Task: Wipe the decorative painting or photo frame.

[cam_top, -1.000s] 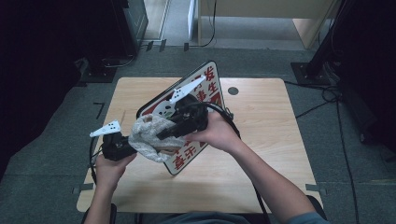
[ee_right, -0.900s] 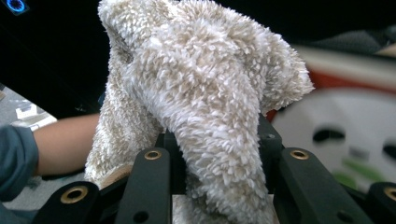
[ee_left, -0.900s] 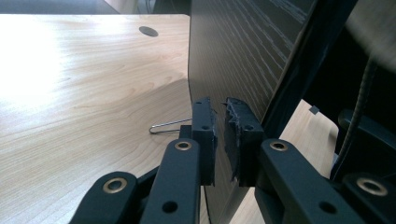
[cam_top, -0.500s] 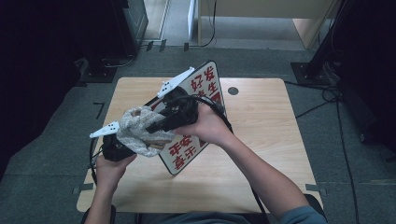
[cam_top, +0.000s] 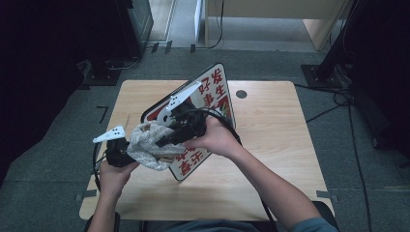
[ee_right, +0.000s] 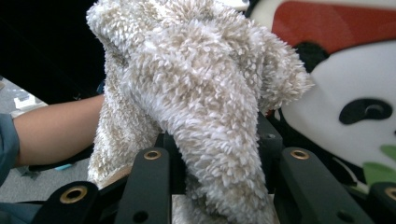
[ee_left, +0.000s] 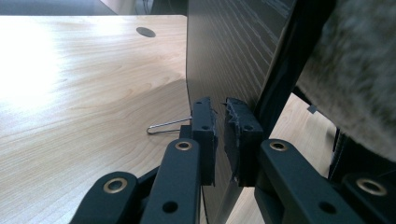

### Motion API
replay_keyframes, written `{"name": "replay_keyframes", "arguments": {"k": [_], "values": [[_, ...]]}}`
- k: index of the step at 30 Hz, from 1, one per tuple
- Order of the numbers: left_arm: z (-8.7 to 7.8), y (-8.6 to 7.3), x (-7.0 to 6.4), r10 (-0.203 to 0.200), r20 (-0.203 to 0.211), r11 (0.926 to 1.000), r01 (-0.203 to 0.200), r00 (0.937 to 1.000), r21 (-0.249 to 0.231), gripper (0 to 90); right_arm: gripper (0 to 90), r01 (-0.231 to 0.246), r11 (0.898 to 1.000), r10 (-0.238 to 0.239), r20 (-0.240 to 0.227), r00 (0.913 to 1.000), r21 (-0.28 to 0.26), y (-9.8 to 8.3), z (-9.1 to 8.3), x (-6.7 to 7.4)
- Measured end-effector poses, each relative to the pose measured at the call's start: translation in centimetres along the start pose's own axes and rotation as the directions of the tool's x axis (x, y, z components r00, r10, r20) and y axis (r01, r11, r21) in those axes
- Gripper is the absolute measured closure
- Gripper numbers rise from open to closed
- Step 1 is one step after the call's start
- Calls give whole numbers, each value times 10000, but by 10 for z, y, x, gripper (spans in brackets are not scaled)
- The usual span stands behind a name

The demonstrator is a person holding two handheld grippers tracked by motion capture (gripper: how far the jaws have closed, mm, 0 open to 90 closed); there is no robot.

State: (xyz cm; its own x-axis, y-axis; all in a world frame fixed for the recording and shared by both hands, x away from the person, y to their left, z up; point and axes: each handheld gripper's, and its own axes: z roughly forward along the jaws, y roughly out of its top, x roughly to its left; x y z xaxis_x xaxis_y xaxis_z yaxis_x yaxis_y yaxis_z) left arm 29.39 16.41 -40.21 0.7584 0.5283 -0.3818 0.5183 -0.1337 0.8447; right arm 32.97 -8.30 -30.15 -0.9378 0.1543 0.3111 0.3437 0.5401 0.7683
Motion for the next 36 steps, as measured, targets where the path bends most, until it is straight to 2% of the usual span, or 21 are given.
{"name": "replay_keyframes", "arguments": {"k": [36], "values": [[0, 0, 1, -31, 64, 10000, 31, 10000, 12, 829, 671, -596, 9975, 611, -404, 9973, 381, -53, 25, -13]]}}
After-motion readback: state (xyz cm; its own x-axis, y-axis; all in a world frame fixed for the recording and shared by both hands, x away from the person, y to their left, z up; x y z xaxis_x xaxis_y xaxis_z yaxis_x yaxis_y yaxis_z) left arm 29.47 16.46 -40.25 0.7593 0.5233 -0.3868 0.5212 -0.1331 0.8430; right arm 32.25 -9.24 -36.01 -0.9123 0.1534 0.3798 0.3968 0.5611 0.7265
